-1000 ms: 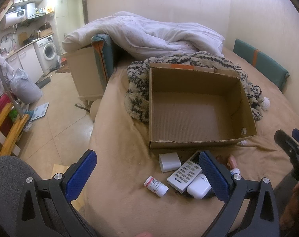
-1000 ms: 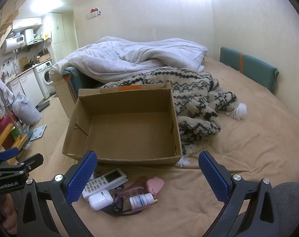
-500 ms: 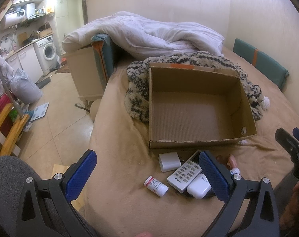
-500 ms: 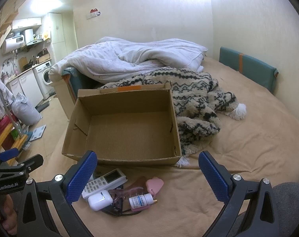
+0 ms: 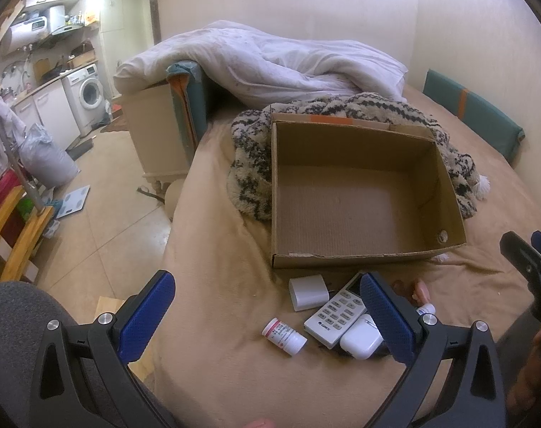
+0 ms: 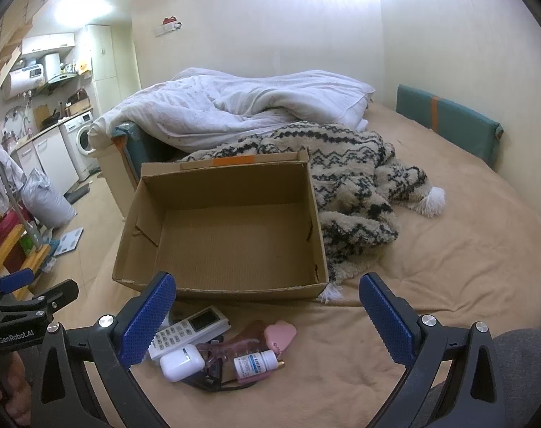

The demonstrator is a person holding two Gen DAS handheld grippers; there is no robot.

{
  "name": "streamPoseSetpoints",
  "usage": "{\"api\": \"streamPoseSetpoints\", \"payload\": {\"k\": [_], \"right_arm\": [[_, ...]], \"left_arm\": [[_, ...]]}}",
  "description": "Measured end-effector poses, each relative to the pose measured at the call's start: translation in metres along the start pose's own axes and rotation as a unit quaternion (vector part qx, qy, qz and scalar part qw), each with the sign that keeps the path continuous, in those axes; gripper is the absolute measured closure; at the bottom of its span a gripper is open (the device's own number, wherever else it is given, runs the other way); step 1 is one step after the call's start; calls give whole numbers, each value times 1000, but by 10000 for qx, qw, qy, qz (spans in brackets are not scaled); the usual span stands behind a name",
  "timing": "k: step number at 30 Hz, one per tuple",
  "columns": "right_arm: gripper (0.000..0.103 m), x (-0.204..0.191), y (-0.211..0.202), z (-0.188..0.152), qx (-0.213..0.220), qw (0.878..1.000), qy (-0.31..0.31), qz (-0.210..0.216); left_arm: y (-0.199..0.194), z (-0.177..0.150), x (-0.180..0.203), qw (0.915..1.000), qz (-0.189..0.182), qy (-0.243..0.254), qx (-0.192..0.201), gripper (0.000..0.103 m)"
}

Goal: Organize rigid objects

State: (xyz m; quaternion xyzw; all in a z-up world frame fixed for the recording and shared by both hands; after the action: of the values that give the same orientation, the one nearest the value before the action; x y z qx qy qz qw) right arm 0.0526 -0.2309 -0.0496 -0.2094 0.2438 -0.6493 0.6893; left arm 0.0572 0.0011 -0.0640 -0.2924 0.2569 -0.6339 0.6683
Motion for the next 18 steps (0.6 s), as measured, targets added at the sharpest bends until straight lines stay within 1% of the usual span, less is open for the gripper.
{"api": "streamPoseSetpoints", "payload": {"k": [18], "right_arm": [[0, -1, 0, 0, -3, 10000, -7, 2]], "left_arm": [[1, 0, -1, 10000, 6, 0, -19, 0]]}}
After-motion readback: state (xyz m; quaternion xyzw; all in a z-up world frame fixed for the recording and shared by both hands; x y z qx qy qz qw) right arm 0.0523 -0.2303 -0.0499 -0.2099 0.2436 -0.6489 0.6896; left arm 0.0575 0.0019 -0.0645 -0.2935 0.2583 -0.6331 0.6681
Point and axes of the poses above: each gripper's, at about its wrist camera, not at the fingertips, and y roughly the way its jaws point, x to its right, z to its top, the point moved 9 cm from there along y, roughly the way its jaws point, and after that the axes turned 2 degrees about -y, right-handed, at the moved point
